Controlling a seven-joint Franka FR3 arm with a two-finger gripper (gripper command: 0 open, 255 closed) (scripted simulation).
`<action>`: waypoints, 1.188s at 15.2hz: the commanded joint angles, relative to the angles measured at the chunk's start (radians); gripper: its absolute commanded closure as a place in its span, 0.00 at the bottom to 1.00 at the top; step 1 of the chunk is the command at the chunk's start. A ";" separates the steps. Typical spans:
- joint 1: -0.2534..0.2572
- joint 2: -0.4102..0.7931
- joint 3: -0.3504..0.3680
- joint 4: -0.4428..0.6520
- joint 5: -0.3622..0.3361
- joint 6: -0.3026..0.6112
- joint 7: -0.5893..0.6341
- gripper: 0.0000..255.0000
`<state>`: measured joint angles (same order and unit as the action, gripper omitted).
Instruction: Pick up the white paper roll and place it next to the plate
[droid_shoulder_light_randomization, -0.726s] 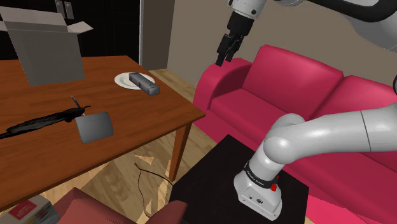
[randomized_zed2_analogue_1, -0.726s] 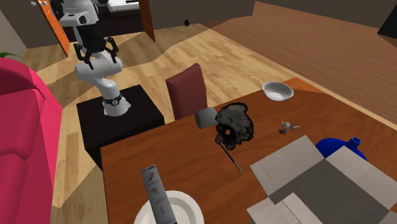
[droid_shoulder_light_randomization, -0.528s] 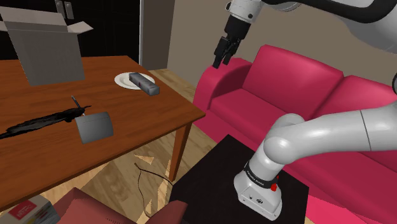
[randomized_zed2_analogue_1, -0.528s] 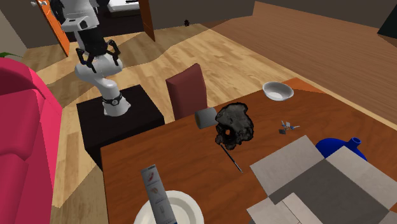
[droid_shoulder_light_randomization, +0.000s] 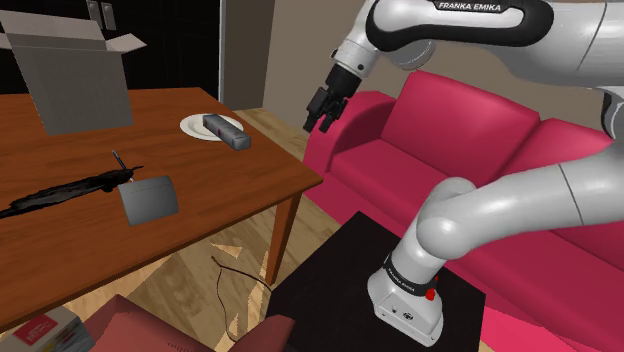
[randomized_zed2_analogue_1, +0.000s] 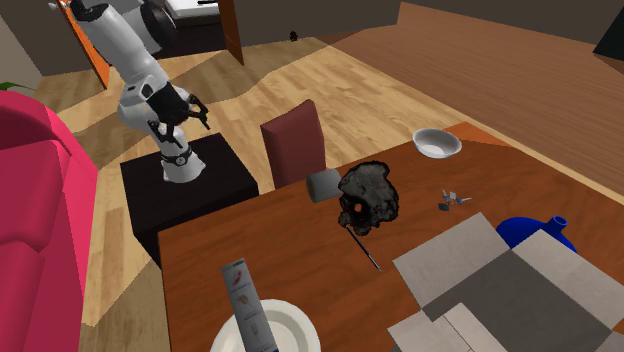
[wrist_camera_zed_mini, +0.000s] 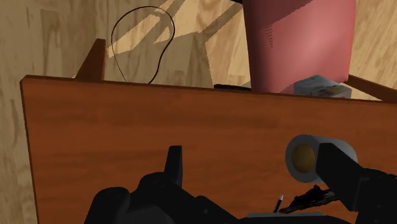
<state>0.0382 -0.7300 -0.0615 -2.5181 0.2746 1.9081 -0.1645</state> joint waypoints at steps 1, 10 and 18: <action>0.027 0.052 -0.020 -0.021 0.072 0.077 -0.021 0.00; 0.220 0.324 -0.134 -0.065 0.514 0.361 -0.269 0.00; 0.372 0.643 -0.201 0.064 1.055 0.354 -0.619 0.00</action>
<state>0.3991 -0.1296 -0.2565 -2.4771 1.2575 2.2795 -0.7385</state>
